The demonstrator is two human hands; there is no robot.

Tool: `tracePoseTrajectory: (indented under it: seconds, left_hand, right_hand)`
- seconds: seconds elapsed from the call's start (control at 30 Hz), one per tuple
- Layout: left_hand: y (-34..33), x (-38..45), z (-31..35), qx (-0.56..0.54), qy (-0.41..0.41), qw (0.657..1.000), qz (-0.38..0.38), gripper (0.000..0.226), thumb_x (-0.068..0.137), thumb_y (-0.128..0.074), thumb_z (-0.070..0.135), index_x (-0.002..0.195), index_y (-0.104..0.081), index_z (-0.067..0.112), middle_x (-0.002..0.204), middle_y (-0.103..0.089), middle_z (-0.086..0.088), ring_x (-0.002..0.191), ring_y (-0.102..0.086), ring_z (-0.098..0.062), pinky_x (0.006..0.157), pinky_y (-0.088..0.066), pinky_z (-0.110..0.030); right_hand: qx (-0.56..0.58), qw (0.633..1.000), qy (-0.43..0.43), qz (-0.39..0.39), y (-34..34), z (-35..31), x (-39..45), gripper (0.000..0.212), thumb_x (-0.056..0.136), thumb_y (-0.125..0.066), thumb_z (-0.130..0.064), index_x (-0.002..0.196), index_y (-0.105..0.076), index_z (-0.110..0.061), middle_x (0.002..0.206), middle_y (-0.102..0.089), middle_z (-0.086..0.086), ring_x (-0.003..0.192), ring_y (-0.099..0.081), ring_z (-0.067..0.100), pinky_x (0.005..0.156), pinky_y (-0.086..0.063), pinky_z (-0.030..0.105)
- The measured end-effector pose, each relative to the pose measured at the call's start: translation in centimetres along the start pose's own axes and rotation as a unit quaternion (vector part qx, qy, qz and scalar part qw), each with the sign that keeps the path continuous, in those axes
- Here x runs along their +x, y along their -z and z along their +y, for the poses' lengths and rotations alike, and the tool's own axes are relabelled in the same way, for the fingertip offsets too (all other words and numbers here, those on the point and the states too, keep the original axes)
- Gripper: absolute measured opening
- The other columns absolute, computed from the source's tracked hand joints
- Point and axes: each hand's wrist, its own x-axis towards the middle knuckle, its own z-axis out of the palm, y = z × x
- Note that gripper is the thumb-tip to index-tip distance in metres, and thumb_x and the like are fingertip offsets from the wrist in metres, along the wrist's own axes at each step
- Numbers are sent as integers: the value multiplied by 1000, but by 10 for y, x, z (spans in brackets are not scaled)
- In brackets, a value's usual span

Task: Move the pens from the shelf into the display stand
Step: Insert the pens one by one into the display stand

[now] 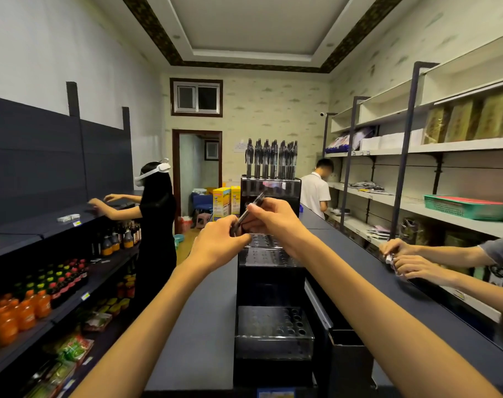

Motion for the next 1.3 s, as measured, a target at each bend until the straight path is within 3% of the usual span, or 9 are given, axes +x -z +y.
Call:
tracePoseTrajectory:
  seconds: [0.17, 0.37, 0.47, 0.6, 0.83, 0.97, 1.13, 1.3]
  left_hand:
    - [13, -7, 1, 41, -23, 998, 47, 12, 84, -70, 35, 87, -62, 26, 88, -68, 6, 81, -63, -13, 73, -55, -35]
    - [21, -10, -6, 84, -54, 993, 66, 15, 88, -67, 34, 101, -67, 26, 100, -64, 7, 91, -59, -12, 71, -46, -31]
    - [19, -12, -10, 93, -53, 992, 63, 17, 88, -66, 35, 102, -69, 26, 101, -63, 8, 91, -57, -10, 66, -39, -26]
    - [18, -13, -13, 83, -52, 994, 57, 16, 88, -67, 35, 102, -69, 26, 99, -62, 9, 87, -57, -9, 61, -36, -19]
    - [20, -11, -17, 81, -52, 994, 55, 16, 88, -67, 36, 101, -69, 27, 98, -61, 10, 86, -57, -9, 63, -39, -21]
    - [20, -10, -18, 85, -54, 994, 52, 15, 88, -67, 36, 100, -68, 27, 97, -61, 10, 85, -57, -9, 65, -40, -24]
    - [17, -11, -17, 90, -57, 993, 45, 15, 87, -66, 37, 100, -68, 28, 98, -62, 10, 87, -59, -10, 69, -45, -27]
    - [17, -10, -17, 91, -54, 994, 37, 16, 87, -64, 39, 100, -67, 30, 100, -62, 10, 89, -60, -11, 78, -55, -35]
  right_hand:
    - [40, 996, 18, 74, 13, -2, 11, 15, 108, -44, -15, 102, -48, -2, 92, -70, 26, 75, -76, 37, 65, -64, 43]
    - [-185, 962, 105, 169, 23, 4, 19, 17, 107, -48, -19, 101, -49, -3, 94, -66, 24, 80, -72, 38, 64, -63, 51]
    - [-260, 944, 127, 160, 20, 5, 20, 19, 106, -50, -18, 105, -51, 0, 88, -68, 22, 76, -71, 38, 67, -58, 58]
    - [-307, 933, 123, 142, 14, 8, 24, 18, 105, -54, -19, 105, -56, 0, 90, -69, 20, 77, -69, 37, 71, -58, 57]
    - [-380, 908, 105, 143, 11, 15, 31, 28, 101, -61, -27, 98, -69, -1, 91, -73, 17, 85, -69, 33, 79, -57, 45]
    - [-423, 889, 98, 147, 11, 9, 32, 33, 99, -63, -34, 95, -74, -3, 91, -74, 16, 87, -68, 33, 76, -55, 37]
    - [-484, 869, 42, 96, 7, 19, 25, 31, 95, -67, -41, 87, -75, -12, 81, -71, 6, 78, -65, 27, 69, -49, 33]
    - [-456, 883, 35, 108, 7, 23, 22, 29, 93, -70, -40, 87, -76, -11, 75, -65, 1, 74, -64, 22, 66, -43, 28]
